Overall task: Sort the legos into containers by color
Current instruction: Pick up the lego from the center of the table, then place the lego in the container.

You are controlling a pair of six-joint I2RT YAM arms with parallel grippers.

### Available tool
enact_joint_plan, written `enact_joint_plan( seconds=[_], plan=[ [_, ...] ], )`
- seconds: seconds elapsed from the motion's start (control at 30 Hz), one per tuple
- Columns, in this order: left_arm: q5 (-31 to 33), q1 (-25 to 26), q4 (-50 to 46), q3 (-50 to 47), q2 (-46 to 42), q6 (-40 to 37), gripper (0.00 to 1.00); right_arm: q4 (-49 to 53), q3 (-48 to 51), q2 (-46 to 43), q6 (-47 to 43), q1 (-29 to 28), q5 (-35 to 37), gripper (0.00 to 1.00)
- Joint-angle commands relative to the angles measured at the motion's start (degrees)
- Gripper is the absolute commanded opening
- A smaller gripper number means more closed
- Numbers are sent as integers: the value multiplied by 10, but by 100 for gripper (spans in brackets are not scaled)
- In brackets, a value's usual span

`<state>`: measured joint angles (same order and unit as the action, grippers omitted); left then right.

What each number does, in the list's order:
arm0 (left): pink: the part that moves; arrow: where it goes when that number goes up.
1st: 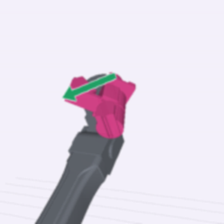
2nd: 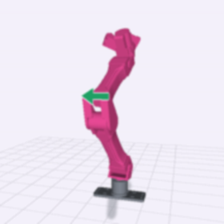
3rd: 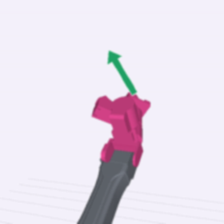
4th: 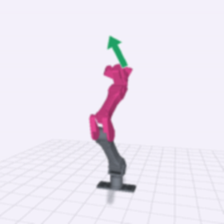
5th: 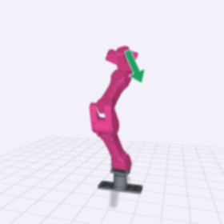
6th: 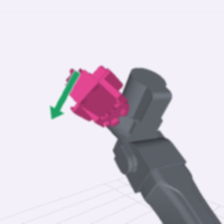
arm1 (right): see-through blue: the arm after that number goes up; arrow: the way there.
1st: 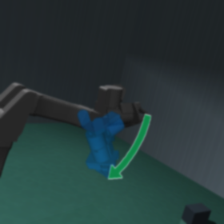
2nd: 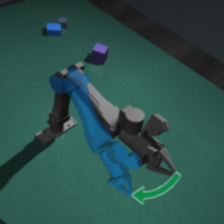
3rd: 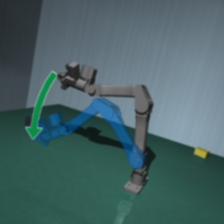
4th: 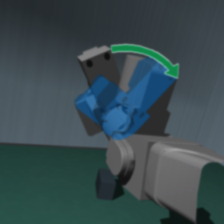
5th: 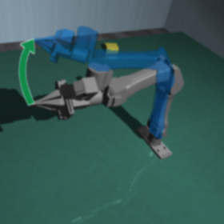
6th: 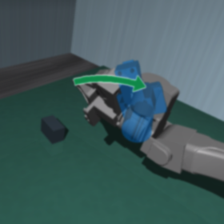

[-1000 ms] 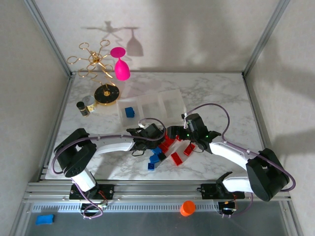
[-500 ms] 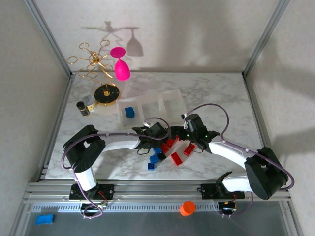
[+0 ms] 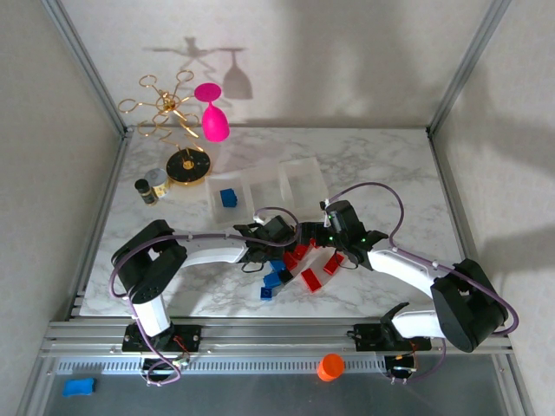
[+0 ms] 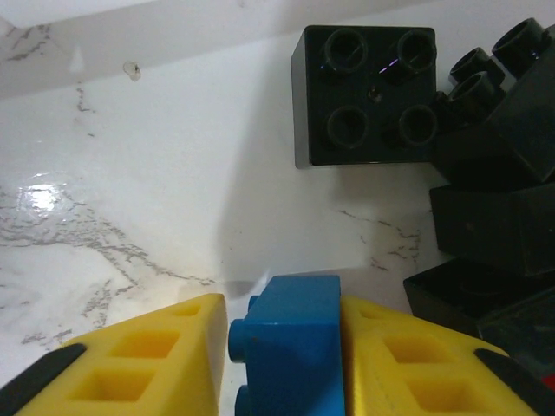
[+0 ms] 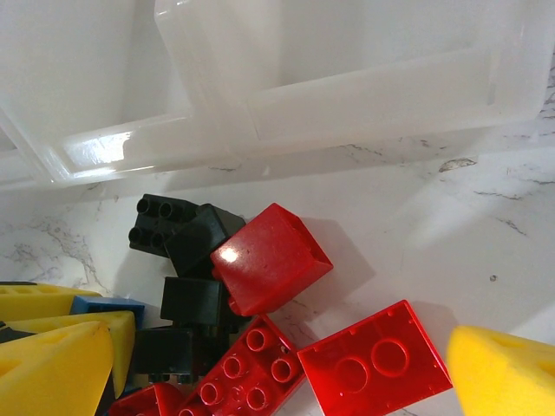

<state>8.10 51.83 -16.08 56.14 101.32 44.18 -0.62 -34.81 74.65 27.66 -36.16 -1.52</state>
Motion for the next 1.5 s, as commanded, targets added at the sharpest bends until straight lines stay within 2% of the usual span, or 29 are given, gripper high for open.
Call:
enact_joint_plan(
  seconds=[0.0, 0.2, 0.47, 0.6, 0.73, 0.93, 1.07, 1.47],
  plan=[
    [8, 5, -6, 5, 6, -1, 34, 0, -15, 2, -10, -4, 8, 99],
    [32, 6, -24, 5, -20, 2, 26, -6, -22, 0, -14, -4, 0, 99],
    [85, -2, -72, 8, -85, 0, 22, -22, -39, 0, -20, -4, -27, 99],
    [109, -21, -92, 17, -115, -18, 21, -34, -47, 2, -16, -5, -39, 99],
    [131, -61, -112, 39, -118, -48, 21, -46, -56, 7, -11, -5, -41, 99],
    [150, -126, -98, 86, -103, -92, 21, -54, -64, 8, -7, -5, -43, 99],
    [141, -169, -89, 136, -64, -106, 21, -48, -70, 10, -4, -5, -38, 99],
    [153, -229, -81, 255, 65, -133, 21, -37, -67, 4, -15, -5, -16, 99]
  ],
)
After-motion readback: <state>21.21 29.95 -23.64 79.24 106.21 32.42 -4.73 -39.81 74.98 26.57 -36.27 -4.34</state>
